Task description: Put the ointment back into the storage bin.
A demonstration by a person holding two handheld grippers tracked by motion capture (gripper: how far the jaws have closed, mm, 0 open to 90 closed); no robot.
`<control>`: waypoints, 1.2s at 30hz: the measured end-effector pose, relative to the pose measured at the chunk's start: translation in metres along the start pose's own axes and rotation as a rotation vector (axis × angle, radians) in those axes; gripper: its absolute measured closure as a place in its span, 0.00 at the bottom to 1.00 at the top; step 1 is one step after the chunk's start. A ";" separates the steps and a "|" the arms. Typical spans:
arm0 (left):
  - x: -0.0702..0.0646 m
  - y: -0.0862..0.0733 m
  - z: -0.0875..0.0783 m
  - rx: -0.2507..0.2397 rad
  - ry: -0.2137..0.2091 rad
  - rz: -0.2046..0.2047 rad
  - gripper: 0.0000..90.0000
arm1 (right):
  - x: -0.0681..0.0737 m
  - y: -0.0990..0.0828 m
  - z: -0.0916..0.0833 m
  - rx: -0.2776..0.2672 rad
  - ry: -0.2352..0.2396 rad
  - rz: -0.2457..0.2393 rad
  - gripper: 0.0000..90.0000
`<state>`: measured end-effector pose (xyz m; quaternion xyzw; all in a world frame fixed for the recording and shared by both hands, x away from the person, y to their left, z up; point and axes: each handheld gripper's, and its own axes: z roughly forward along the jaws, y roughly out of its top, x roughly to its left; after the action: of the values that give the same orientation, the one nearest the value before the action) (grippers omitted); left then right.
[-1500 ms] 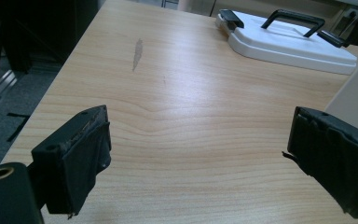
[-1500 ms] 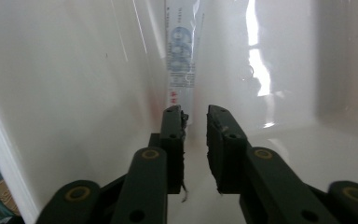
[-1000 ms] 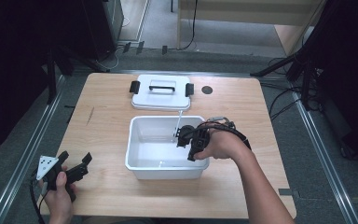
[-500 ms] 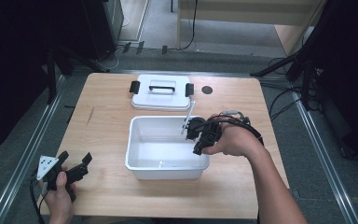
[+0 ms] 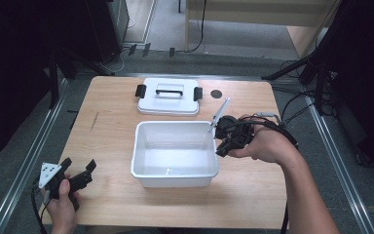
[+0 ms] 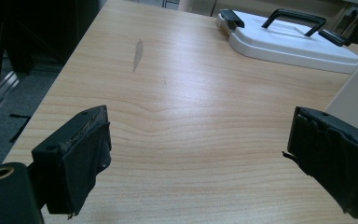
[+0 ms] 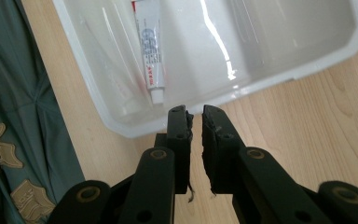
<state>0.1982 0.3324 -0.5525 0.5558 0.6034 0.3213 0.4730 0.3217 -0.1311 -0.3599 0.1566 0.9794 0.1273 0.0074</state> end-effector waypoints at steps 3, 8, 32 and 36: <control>0.000 0.000 0.000 0.000 0.000 -0.001 0.08 | -0.002 -0.007 -0.004 -0.001 -0.004 0.010 0.91; 0.000 0.000 0.000 0.000 0.000 0.001 0.08 | -0.006 -0.021 -0.003 0.001 -0.003 0.042 0.90; 0.000 0.000 -0.001 0.002 -0.002 -0.002 0.08 | -0.022 -0.075 0.030 -0.145 -0.133 0.265 0.23; 0.000 0.000 0.000 0.000 -0.003 -0.003 0.08 | -0.023 -0.086 0.036 -0.208 -0.178 0.334 0.14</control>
<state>0.1977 0.3329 -0.5525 0.5555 0.6034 0.3198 0.4743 0.3194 -0.2081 -0.4171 0.3256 0.9170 0.2127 0.0890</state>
